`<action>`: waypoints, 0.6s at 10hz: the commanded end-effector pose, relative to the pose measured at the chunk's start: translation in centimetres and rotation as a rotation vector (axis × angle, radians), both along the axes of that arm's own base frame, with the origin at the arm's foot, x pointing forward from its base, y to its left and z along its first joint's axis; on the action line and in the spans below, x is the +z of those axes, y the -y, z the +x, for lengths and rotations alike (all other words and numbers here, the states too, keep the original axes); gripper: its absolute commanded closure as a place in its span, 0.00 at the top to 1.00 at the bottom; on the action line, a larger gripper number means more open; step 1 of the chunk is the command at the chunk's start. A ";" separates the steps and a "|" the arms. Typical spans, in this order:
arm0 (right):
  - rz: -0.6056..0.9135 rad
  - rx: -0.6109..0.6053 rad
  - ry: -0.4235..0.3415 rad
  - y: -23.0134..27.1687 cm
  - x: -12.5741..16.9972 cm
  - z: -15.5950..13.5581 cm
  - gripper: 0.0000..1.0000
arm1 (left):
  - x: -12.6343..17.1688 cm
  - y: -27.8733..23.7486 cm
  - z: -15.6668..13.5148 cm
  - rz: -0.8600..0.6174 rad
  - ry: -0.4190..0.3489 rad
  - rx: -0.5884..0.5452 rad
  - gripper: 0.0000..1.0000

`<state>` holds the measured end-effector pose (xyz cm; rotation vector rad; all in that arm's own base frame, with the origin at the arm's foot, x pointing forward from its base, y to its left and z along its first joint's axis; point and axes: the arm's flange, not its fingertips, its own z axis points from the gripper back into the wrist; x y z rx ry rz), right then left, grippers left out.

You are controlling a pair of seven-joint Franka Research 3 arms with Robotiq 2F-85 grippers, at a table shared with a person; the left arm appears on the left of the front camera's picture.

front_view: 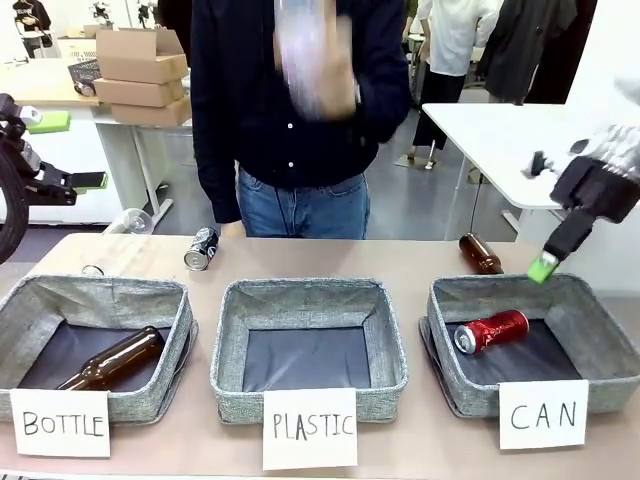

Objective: Sort the can waste into the basket.
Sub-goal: Pick up the can waste from the table and place it in the right Fabric basket.

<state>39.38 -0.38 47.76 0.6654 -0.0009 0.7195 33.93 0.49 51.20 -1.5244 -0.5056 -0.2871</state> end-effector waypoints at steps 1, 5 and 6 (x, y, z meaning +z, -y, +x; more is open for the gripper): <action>0.892 -0.366 -0.069 1.5 3.4 -1.0 1.00 | 0.1 0.2 0.0 -0.020 0.026 -0.002 1.00; 0.478 -0.116 -0.074 2.6 4.4 -1.6 1.00 | 0.1 0.2 0.0 -0.020 0.026 -0.002 1.00; 0.478 -0.116 -0.074 2.6 4.4 -1.6 1.00 | 0.1 0.2 0.0 -0.020 0.026 -0.002 1.00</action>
